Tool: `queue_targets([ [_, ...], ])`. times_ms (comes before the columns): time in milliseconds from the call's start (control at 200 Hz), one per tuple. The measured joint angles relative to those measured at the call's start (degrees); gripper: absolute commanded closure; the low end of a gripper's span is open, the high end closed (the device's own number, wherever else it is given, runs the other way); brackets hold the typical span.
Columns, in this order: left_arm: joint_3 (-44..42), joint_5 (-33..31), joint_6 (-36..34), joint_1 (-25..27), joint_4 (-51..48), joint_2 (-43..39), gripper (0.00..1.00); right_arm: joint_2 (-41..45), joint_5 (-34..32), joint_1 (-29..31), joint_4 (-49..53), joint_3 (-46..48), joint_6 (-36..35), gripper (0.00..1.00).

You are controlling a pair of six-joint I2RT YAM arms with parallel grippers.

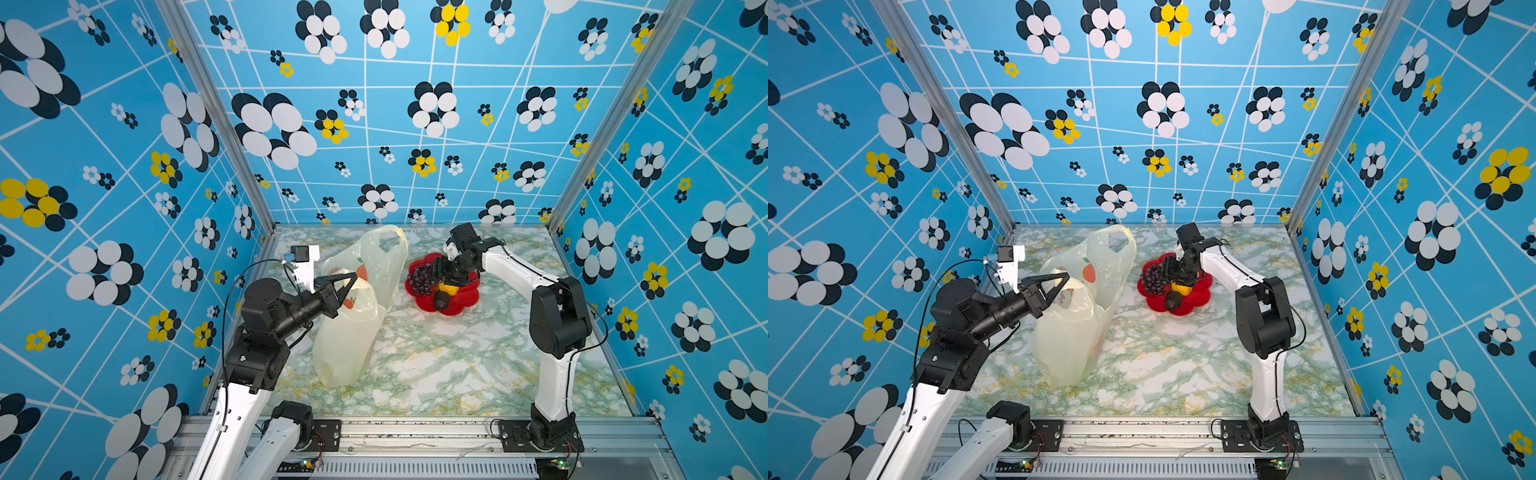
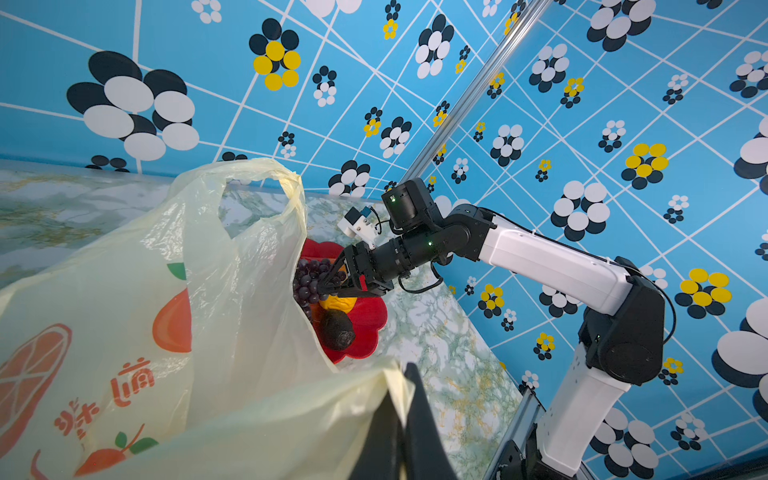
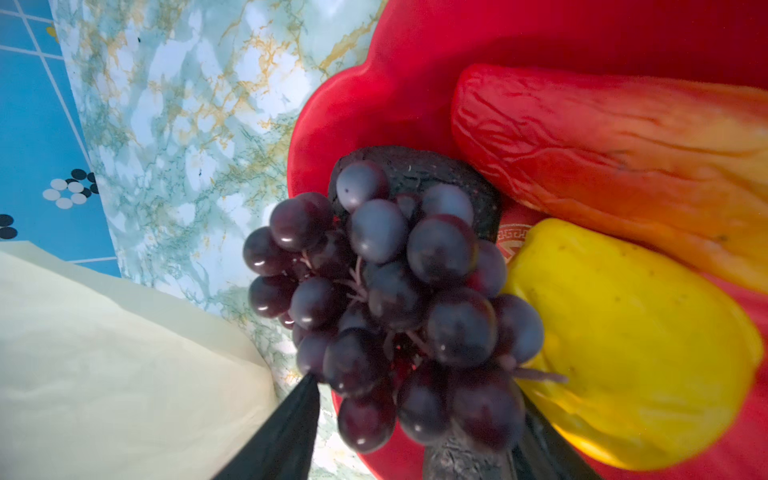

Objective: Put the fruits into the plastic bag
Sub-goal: 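Lower the right gripper onto the bunch of dark grapes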

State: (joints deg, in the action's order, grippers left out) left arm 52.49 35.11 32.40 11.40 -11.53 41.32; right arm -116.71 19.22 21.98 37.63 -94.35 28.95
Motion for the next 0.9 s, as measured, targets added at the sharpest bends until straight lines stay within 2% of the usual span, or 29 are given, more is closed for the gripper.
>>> queue_targets([
  [95, 0.00, -0.02, -0.50, 0.00, -0.48, -0.07, 1.00, -0.66, 0.46, 0.00, -1.11, -0.22, 0.85, 0.41],
  [230, 0.00, -0.02, -0.92, 0.00, -0.90, -0.42, 1.00, -0.81, 0.83, 0.00, -2.47, -0.28, 2.23, 0.43],
  [370, 0.00, -0.24, -1.16, -0.02, -0.94, -0.63, 1.00, -1.16, 0.90, 0.00, -4.04, -0.66, 3.48, 0.35],
  [485, 0.00, -0.26, -1.16, -0.02, -0.94, -0.63, 1.00, -1.84, 1.07, 0.00, -5.16, -0.87, 3.89, 0.35],
  [575, 0.00, -0.26, -1.16, -0.02, -0.94, -0.63, 1.00, -2.08, 1.05, 0.00, -5.66, -0.87, 4.13, 0.40],
  [690, 0.00, -0.39, -1.16, -0.02, -0.94, -0.63, 1.00, -2.10, 1.01, 0.00, -6.16, -0.87, 4.87, 0.55],
  [800, 0.00, -0.46, -1.16, -0.02, -0.94, -0.63, 1.00, -2.10, 0.59, 0.00, -6.84, -0.85, 4.79, 0.65],
  [900, 0.00, -0.46, -1.11, -0.02, -0.94, -0.61, 1.00, -2.10, -0.07, 0.00, -7.04, -0.70, 4.72, 0.69],
])
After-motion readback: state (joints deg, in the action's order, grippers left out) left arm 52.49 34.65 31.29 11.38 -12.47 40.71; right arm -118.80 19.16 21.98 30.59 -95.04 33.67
